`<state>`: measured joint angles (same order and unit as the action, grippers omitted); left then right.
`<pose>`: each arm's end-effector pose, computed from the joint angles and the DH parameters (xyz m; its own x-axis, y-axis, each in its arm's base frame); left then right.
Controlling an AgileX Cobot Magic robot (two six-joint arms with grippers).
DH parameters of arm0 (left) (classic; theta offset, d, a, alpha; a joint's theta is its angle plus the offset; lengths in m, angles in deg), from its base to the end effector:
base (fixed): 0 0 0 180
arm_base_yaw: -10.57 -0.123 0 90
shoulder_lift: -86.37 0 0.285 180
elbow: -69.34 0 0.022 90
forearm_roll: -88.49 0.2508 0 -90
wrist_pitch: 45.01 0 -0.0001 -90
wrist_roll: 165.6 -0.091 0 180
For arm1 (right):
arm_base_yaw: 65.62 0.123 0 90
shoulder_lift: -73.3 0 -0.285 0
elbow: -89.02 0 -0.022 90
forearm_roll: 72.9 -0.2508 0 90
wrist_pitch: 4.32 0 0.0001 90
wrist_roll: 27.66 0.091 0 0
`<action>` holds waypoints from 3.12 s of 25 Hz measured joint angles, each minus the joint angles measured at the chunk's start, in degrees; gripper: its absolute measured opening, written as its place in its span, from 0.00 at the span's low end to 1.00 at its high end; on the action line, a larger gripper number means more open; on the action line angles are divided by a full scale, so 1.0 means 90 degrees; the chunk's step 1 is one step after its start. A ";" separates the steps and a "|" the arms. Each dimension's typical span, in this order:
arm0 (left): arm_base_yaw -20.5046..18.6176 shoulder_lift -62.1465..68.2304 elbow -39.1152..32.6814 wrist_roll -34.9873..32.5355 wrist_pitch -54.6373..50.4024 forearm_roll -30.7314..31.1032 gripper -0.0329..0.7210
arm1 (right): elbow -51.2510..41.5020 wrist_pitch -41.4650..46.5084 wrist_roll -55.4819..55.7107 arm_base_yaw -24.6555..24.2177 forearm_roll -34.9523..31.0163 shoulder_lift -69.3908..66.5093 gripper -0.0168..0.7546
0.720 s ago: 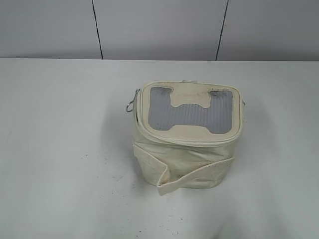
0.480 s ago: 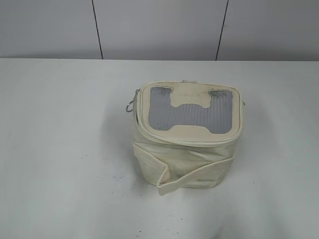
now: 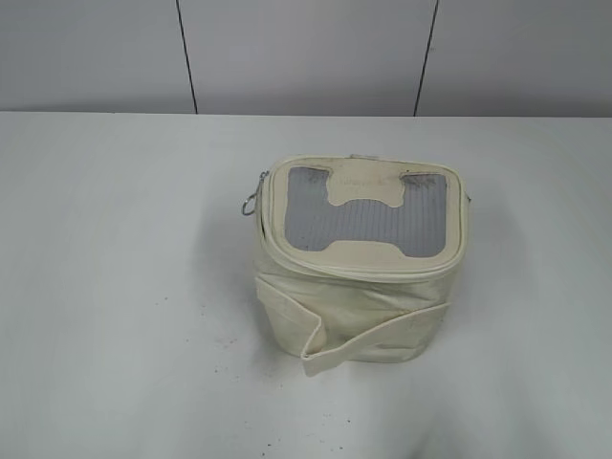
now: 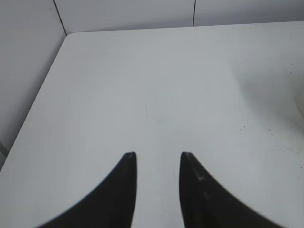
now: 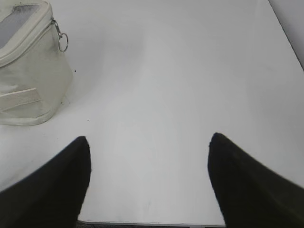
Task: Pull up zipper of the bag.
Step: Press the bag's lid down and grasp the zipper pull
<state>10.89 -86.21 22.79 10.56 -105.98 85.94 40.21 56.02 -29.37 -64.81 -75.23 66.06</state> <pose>-0.0103 -0.0035 0.2867 -0.4190 0.0477 -0.9067 0.0599 0.9979 0.0248 -0.0056 0.0031 0.2767 -0.4437 -0.0160 -0.8961 -0.0501 0.9987 0.0070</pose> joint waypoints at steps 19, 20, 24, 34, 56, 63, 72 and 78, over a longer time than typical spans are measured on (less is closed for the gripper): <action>0.0000 0.0000 0.0000 0.0000 0.0000 0.0000 0.36 | 0.0000 0.0000 0.0000 0.0000 0.0000 0.0000 0.76; 0.0000 0.0000 0.0000 0.0000 0.0000 0.0000 0.36 | 0.0000 0.0000 0.0000 0.0000 0.0000 0.0000 0.76; 0.0000 0.0000 0.0000 0.0000 0.0000 0.0000 0.36 | 0.0000 0.0000 0.0000 0.0000 0.0000 0.0000 0.76; 0.0130 0.0240 0.0084 0.0000 0.0255 -0.0276 0.36 | 0.0024 -0.0047 0.0000 0.0000 0.0000 -0.0037 0.76; 0.0175 0.7208 0.1563 -0.4540 0.1488 -0.5343 0.37 | 0.2116 -0.1999 -0.2319 0.1470 -0.1609 -0.6027 0.76; 0.0175 0.9038 0.2412 -0.5816 0.0818 -0.6551 0.39 | 0.4168 -0.1356 -0.4436 0.1473 -0.2918 -0.8715 0.76; 0.0853 1.0550 0.3717 -0.6081 0.0483 -0.6500 0.42 | 0.6828 0.0264 -0.5544 0.1628 -0.3858 -1.1448 0.66; 0.1448 1.1060 0.4072 -0.6097 0.0731 -0.6140 0.47 | 0.7884 0.0775 -0.5589 0.2101 -0.3897 -1.2670 0.65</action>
<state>23.92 13.34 59.43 -44.31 -99.40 30.69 111.16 63.00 -79.67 -45.90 -110.30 -47.97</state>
